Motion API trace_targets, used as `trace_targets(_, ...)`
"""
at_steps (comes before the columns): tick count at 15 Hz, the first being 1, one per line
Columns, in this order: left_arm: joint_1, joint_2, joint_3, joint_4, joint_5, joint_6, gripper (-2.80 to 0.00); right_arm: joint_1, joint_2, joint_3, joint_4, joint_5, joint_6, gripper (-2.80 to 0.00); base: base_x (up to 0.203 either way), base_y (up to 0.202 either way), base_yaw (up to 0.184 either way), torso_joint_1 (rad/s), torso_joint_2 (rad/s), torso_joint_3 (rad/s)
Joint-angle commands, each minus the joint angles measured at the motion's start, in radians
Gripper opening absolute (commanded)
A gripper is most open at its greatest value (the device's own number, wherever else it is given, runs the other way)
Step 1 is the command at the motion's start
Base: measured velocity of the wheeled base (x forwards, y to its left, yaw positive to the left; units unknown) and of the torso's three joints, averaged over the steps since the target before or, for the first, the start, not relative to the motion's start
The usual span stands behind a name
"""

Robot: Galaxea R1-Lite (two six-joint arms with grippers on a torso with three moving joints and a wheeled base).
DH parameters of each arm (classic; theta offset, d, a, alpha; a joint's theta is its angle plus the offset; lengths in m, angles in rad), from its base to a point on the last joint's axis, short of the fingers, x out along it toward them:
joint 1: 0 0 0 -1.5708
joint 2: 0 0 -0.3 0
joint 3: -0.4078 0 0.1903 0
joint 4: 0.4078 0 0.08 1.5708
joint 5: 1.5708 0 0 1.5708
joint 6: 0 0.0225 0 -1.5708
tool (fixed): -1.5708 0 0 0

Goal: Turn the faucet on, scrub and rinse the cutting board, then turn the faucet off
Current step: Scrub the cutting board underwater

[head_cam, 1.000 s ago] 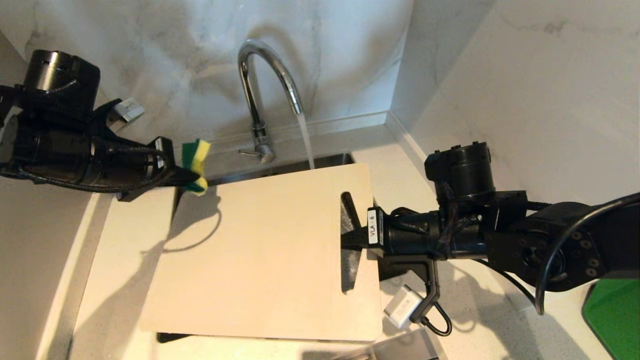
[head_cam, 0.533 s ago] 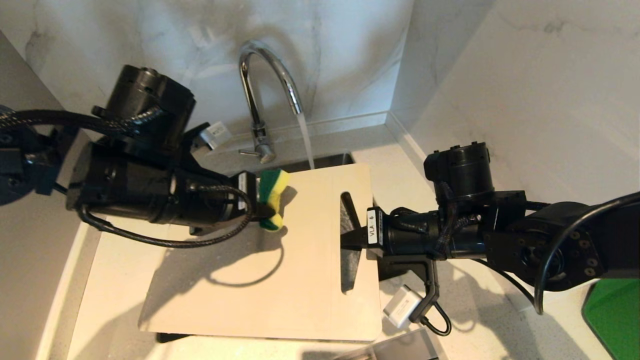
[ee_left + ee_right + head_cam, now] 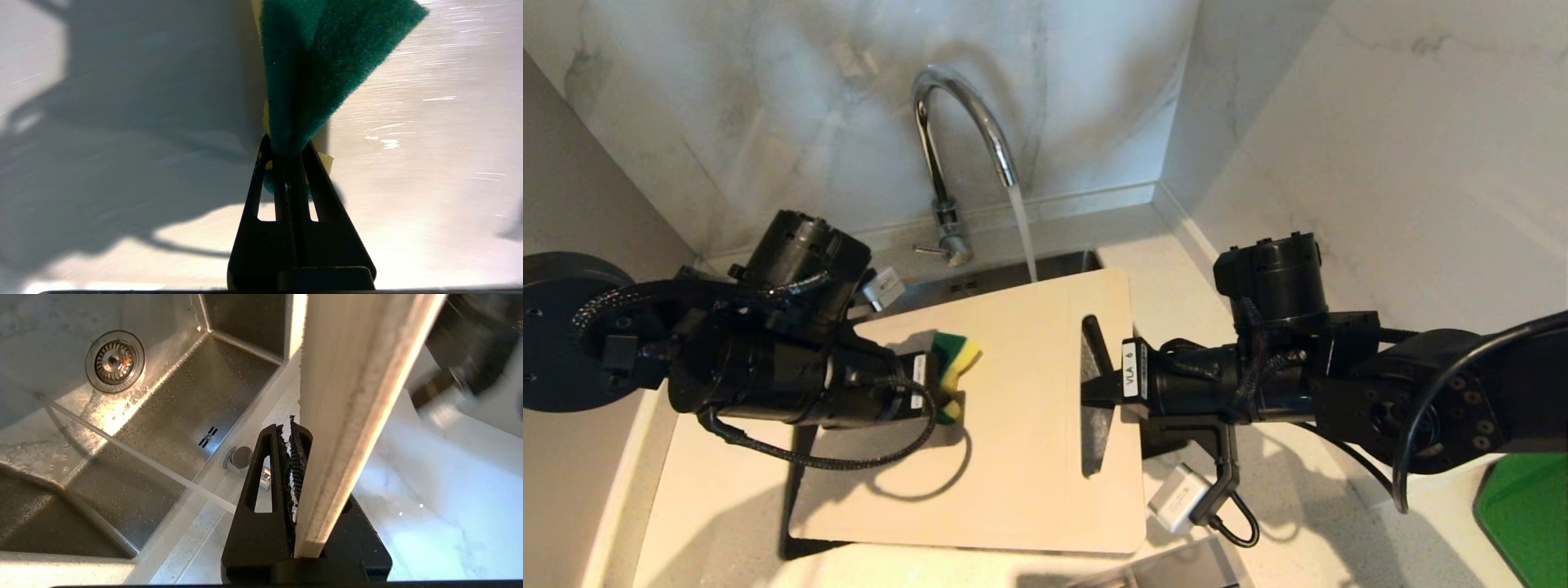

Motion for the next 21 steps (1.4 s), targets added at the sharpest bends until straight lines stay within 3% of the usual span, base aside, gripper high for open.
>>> trace_targets(1,0.091,-0.020,0.086,-0.012,-0.004,0.022,-2.80,0.001,-0.003,0.001,-0.005,0.000,-0.013,-2.80,0.000,0.000,0.000,0.000,0.00,0.000)
trace_targets(5,0.227,-0.022,0.243,-0.146,-0.016,0.099,-2.80,0.005,0.001,0.004,-0.053,0.000,0.014,-2.80,0.000,0.000,0.000,0.000,0.00,0.000)
trace_targets(11,0.407,0.018,0.383,-0.333,-0.045,0.167,-2.80,0.008,-0.009,0.007,-0.075,0.000,0.035,-2.80,0.000,0.000,0.000,0.000,0.00,0.000)
trace_targets(16,0.565,-0.014,0.370,-0.348,-0.161,0.203,-2.80,0.009,-0.009,0.013,-0.078,0.000,0.035,-2.80,0.000,0.000,0.000,0.000,0.00,0.000)
trace_targets(18,0.578,-0.049,0.314,-0.324,-0.178,0.205,-2.80,0.009,-0.009,0.013,-0.078,0.000,0.035,-2.80,0.000,0.000,0.000,0.000,0.00,0.000)
trace_targets(21,0.572,-0.126,0.170,-0.180,-0.195,0.170,-2.80,0.010,-0.009,0.014,-0.078,0.000,0.035,-2.80,0.000,0.000,0.000,0.000,0.00,0.000)
